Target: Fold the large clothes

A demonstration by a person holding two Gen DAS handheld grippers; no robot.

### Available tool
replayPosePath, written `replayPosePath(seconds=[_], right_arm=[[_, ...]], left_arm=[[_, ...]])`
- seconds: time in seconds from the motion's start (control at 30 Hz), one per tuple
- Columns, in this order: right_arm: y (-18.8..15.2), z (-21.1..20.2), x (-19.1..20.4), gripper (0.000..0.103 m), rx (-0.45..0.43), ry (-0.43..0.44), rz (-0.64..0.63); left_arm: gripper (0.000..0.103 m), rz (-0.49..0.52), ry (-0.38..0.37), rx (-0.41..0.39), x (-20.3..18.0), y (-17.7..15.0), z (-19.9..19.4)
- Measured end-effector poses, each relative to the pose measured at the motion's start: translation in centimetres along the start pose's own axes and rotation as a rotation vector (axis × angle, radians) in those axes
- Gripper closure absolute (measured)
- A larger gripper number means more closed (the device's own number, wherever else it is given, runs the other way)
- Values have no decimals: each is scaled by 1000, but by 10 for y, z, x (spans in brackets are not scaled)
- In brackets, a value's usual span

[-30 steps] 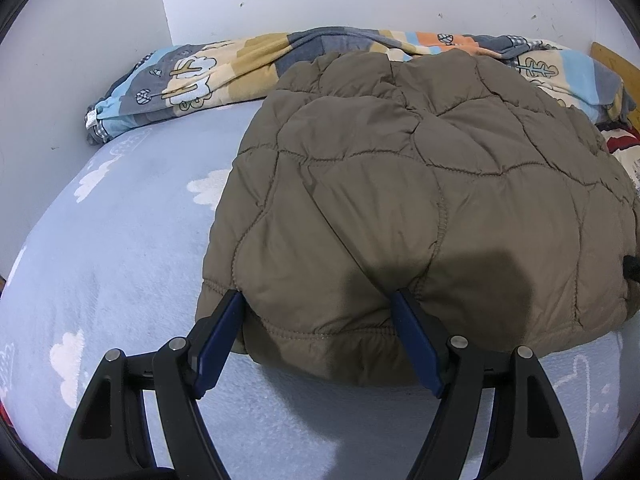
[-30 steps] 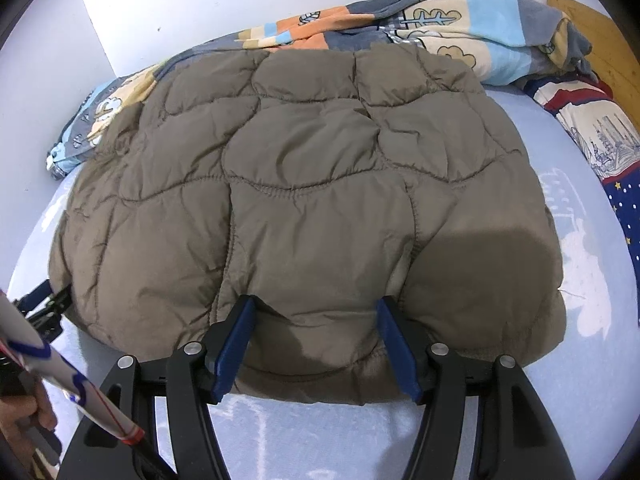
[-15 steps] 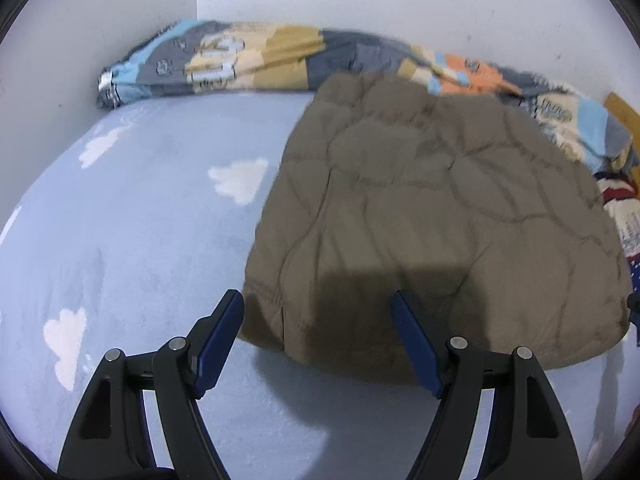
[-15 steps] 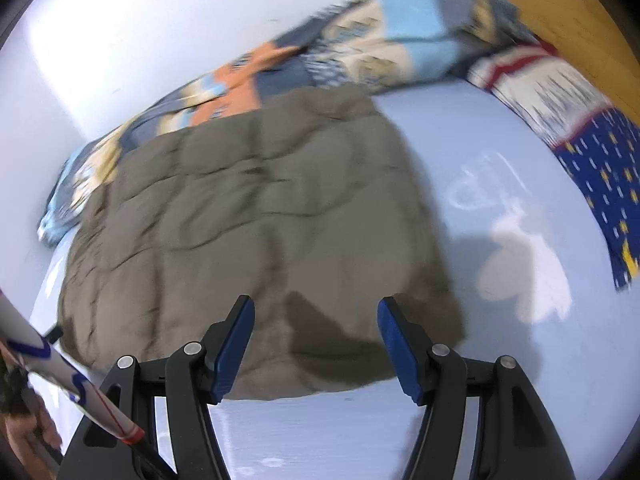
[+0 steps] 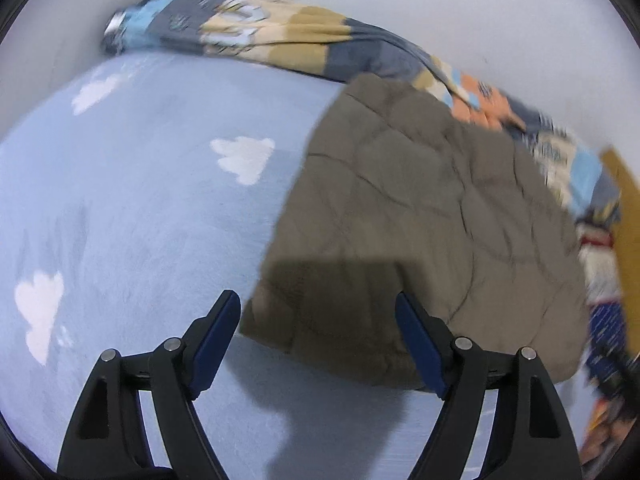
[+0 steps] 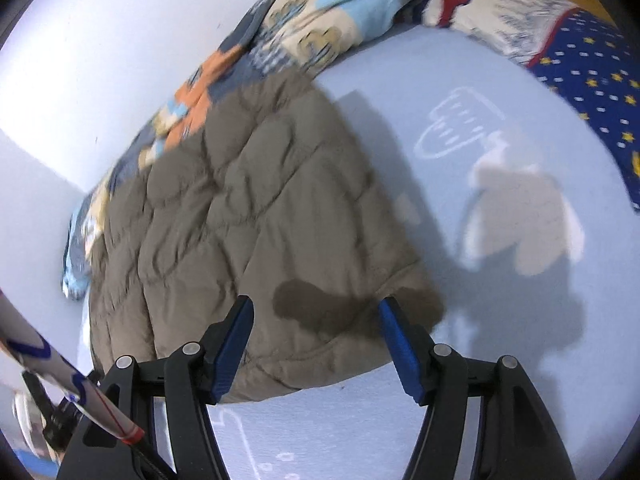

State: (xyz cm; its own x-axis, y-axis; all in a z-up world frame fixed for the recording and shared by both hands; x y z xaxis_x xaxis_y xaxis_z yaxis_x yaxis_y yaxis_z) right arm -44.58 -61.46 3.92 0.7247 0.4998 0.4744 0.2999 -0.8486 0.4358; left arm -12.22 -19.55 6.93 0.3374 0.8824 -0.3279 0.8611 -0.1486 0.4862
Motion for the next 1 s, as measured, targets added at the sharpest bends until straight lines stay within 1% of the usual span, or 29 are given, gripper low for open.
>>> replayPosePath(seconds=[0.07,0.1,0.13,0.2,0.3,0.33,0.37,0.47,0.6,0.77,0.9,1.0], right_arm=[[-2,-5,-15,29,-16,21,88],[-3,-6,-25,29,-12,46,145],[-5,-3,-29,29,-5,63,176],[-9,0,-41,29,11,98,247],[-11,3,-48,29,25,120,302],[-13,3,-50,29,28,126,314],[-14,3,-50,29,28,132,324],[-16,7,-57,29,27,151,364],[-22,15,-64,29,23,195,445],[-28,26,-71,28,17,245,529],[-30,34,-74,28,13,262,565],[-29,40,-77,28,-2,274,586]], left_arm=[[24,-103,-56,33,17,4,0],[24,-157,-86,52,26,5,1],[24,-193,-107,63,30,5,1],[24,-306,-163,101,47,3,4],[24,-409,-222,124,59,-1,7],[24,-428,-238,127,60,-1,8],[24,-458,-267,136,61,-4,11],[24,-478,-314,163,55,-8,17],[24,-482,-353,187,43,-12,28],[24,-495,-346,181,40,-14,42],[24,-530,-377,195,40,-17,58],[22,-531,-389,182,39,-17,60]])
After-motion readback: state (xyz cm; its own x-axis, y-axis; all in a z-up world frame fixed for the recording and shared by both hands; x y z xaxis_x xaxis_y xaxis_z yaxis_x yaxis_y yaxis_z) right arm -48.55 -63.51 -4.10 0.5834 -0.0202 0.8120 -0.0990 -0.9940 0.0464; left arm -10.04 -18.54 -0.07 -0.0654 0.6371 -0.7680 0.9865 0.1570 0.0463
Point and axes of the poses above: each gripper's, at about its wrist camera, not at the fingertips, and z roughly the way its jaws point, x to its left, y to its top, the point moved 5 cm from there along z, roughly the way its jaws point, and after that the axes turned 2 degrees about -z, right-handed, at the moved point
